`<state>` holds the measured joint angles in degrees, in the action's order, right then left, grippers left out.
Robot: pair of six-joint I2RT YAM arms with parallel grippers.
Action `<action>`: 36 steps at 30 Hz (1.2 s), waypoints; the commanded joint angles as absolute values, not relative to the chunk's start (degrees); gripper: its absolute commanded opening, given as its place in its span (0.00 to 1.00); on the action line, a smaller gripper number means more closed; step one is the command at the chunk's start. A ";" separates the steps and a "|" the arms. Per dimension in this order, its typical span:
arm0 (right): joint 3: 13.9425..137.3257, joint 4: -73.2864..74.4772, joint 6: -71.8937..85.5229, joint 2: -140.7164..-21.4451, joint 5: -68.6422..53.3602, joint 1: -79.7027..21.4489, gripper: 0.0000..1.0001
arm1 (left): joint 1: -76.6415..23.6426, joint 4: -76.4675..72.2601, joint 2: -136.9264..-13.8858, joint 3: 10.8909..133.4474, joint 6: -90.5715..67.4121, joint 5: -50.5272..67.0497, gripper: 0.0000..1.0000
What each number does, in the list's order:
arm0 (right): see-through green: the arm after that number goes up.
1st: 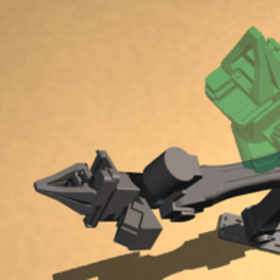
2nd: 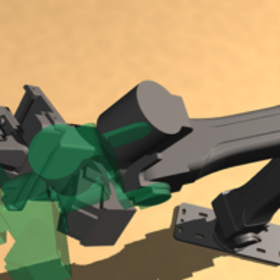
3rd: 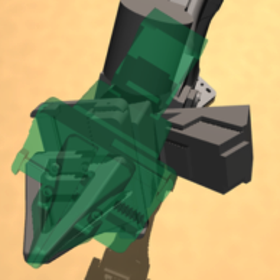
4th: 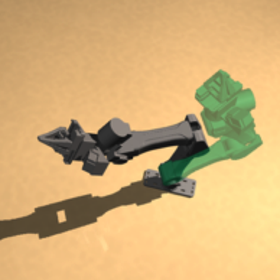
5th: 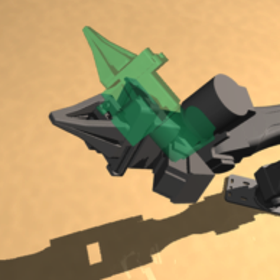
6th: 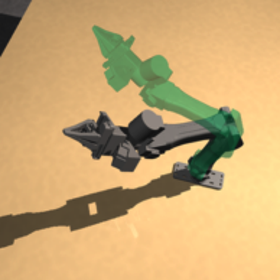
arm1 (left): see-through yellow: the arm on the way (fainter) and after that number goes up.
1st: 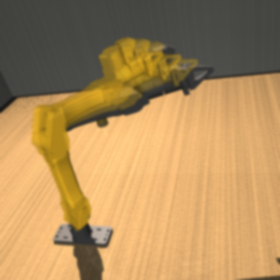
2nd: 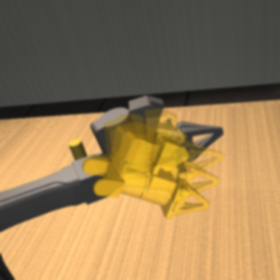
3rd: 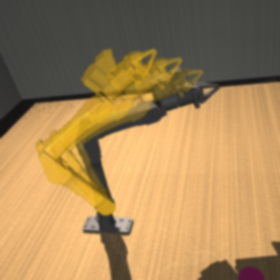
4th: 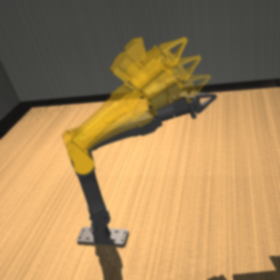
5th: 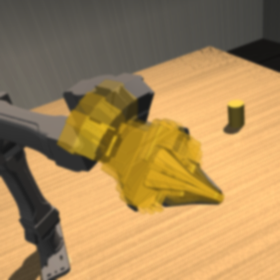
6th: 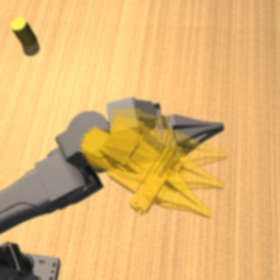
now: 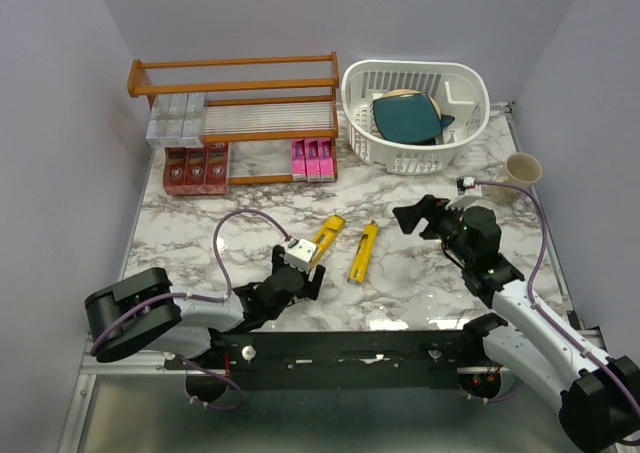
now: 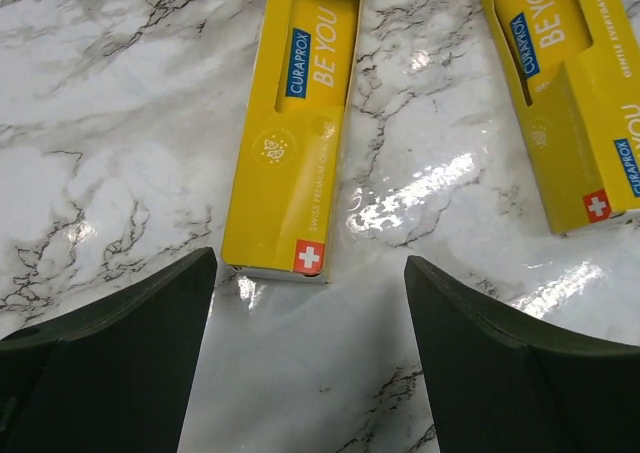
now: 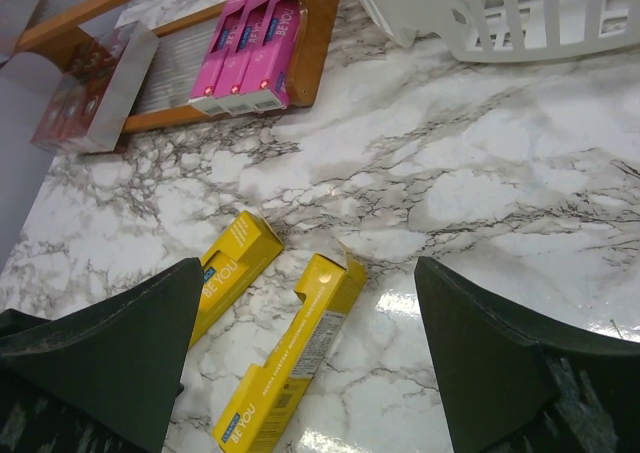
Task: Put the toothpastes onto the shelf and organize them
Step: Place the toothpaste on the shelf.
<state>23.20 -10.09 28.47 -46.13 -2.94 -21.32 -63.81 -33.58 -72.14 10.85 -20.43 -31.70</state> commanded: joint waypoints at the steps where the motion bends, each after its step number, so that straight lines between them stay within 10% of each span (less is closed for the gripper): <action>1: 22.32 -11.69 28.48 -46.23 -3.87 -21.45 0.95 | -61.53 -42.00 -76.71 11.43 -22.06 -30.76 0.86; 18: 22.32 -11.86 28.48 -46.50 -3.69 -21.36 0.95 | -59.15 -52.21 -88.25 13.71 -20.92 -23.12 0.51; 36: 22.41 -11.78 28.65 -46.85 -3.60 -21.36 0.95 | -58.98 -17.78 -63.90 26.97 -21.62 -33.74 0.43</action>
